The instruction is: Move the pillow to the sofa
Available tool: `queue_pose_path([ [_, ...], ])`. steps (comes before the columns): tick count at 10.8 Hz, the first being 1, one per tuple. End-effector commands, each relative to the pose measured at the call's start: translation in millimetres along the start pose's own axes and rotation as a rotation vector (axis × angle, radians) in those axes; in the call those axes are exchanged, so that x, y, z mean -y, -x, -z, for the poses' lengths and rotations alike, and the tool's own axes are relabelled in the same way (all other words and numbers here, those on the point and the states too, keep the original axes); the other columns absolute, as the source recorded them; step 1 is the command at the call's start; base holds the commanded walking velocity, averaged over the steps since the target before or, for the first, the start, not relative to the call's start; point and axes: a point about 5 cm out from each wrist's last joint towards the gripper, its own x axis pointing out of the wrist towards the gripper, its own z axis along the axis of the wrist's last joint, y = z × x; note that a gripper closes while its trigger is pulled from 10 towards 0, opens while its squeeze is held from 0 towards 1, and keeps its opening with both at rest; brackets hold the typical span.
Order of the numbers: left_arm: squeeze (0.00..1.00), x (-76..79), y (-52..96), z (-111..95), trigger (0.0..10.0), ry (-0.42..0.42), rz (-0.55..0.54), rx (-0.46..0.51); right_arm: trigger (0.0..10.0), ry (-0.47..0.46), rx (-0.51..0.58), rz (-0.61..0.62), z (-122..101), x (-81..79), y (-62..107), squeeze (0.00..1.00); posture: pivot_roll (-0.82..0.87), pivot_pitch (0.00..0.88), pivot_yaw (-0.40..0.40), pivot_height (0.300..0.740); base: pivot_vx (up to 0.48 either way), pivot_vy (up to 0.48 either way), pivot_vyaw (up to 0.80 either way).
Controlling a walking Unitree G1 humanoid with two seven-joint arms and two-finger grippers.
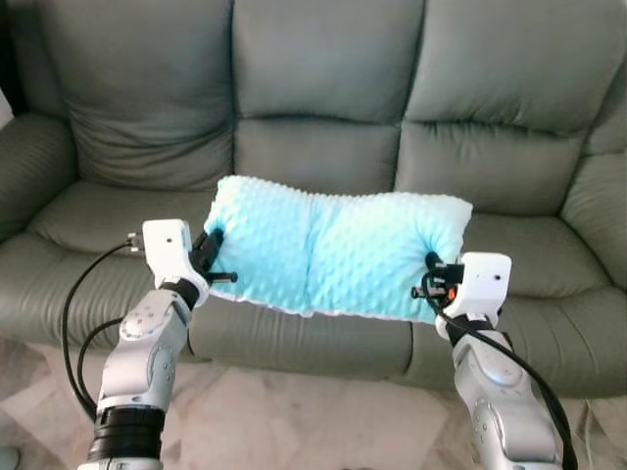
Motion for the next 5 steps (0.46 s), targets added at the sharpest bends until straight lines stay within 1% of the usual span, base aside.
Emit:
queue_pose_path([
  [1,0.00,0.6,-1.0,-1.1,10.0,-0.007,0.019,0.002,10.0,0.004,0.027,0.012,-4.7,1.9,0.9,0.00,-0.14,0.109,0.001,0.740,0.326,0.000,0.00],
  [5,0.00,5.8,-0.7,2.4,10.0,0.005,0.052,-0.017,10.0,0.004,0.026,0.018,-4.7,2.0,1.4,0.00,-0.14,0.112,0.003,0.740,0.331,0.000,0.00],
])
